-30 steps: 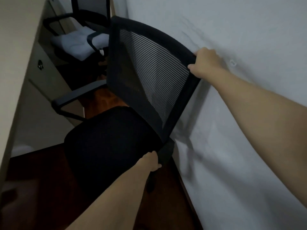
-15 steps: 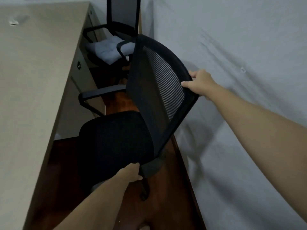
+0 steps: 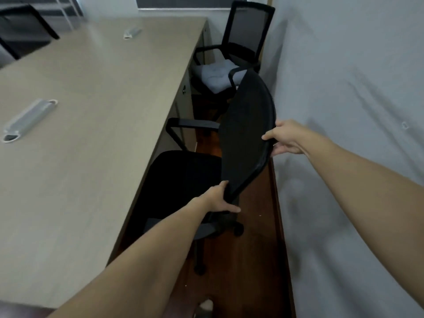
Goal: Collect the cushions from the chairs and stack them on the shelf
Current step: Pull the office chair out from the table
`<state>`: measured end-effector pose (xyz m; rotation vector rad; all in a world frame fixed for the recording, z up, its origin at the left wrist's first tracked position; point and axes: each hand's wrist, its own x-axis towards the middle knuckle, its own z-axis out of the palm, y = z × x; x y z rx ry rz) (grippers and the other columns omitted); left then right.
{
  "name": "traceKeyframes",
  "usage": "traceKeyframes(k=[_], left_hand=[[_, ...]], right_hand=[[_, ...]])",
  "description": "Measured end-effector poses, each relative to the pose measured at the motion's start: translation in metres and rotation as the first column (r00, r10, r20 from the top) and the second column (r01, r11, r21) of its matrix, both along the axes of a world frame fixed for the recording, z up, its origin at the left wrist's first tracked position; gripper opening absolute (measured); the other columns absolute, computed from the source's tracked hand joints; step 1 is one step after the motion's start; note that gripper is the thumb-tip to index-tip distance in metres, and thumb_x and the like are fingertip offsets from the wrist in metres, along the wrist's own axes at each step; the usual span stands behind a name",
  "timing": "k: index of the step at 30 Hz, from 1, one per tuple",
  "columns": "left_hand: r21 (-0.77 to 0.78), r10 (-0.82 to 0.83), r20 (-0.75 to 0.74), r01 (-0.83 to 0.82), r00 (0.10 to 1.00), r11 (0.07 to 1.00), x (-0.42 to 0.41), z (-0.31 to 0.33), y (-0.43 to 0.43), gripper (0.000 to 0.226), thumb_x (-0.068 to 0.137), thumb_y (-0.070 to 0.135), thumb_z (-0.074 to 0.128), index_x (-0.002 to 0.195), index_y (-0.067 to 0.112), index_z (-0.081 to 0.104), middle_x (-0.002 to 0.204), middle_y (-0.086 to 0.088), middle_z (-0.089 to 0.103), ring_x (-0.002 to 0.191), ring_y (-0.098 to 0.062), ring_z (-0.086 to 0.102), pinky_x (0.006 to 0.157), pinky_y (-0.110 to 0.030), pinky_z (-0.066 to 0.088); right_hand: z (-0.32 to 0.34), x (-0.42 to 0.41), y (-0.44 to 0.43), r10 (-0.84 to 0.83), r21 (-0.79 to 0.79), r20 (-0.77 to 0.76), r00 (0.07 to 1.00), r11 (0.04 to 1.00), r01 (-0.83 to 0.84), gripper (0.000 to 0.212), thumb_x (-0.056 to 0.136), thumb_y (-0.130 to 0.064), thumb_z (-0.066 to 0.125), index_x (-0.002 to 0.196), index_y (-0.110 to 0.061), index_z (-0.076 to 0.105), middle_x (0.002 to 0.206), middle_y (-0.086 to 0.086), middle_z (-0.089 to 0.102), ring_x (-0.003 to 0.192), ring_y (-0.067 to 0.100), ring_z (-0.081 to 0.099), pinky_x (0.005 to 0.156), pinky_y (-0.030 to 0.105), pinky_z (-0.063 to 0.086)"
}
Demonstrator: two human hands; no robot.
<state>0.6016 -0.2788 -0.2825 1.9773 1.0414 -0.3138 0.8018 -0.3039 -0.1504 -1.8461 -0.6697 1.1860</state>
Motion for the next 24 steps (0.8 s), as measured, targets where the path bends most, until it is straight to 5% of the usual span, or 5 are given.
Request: traceKeyframes(k=[4, 8, 13, 24], left_hand=[[0.166, 0.055, 0.171, -0.084, 0.984, 0.983, -0.001, 0.039, -0.003, 0.097, 0.084, 0.039, 0.068, 0.155, 0.014, 0.007, 0.148, -0.009, 0.044, 0.133, -0.025, 0.047, 0.108, -0.035, 0.043], [0.366, 0.021, 0.093, -0.053, 0.995, 0.929, -0.017, 0.062, 0.000, 0.080, 0.094, 0.030, 0.055, 0.155, 0.010, 0.007, 0.128, -0.016, 0.060, 0.111, -0.032, 0.062, 0.091, -0.039, 0.053], [0.337, 0.145, 0.078, -0.163, 0.986, 0.927, -0.047, 0.067, 0.011, 0.062, 0.095, 0.020, 0.051, 0.150, 0.006, 0.025, 0.127, -0.017, 0.061, 0.112, -0.033, 0.062, 0.093, -0.041, 0.053], [0.315, 0.282, 0.123, -0.306, 0.952, 0.898, -0.096, 0.062, 0.056, 0.039, 0.093, 0.013, 0.050, 0.131, 0.010, 0.052, 0.119, -0.015, 0.066, 0.107, -0.033, 0.063, 0.087, -0.035, 0.051]], right_hand=[[0.001, -0.030, 0.011, 0.012, 0.014, -0.068, 0.998, 1.000, -0.011, 0.034, 0.091, 0.011, 0.047, 0.121, -0.004, 0.040, 0.137, 0.025, 0.048, 0.115, 0.044, 0.057, 0.063, 0.053, 0.053], [0.006, -0.060, 0.023, 0.016, 0.035, -0.077, 0.997, 0.999, -0.013, 0.031, 0.090, 0.013, 0.048, 0.119, 0.000, 0.041, 0.131, 0.029, 0.050, 0.112, 0.047, 0.057, 0.064, 0.053, 0.054], [0.007, -0.092, 0.044, 0.036, 0.033, -0.101, 0.994, 0.999, -0.033, 0.043, 0.090, 0.015, 0.046, 0.131, 0.007, 0.036, 0.133, 0.030, 0.047, 0.114, 0.049, 0.055, 0.083, 0.061, 0.050], [-0.001, -0.142, 0.103, 0.096, 0.013, -0.039, 0.995, 0.995, -0.096, 0.036, 0.088, 0.011, 0.051, 0.122, 0.006, 0.041, 0.125, 0.029, 0.053, 0.101, 0.048, 0.063, 0.071, 0.055, 0.056]])
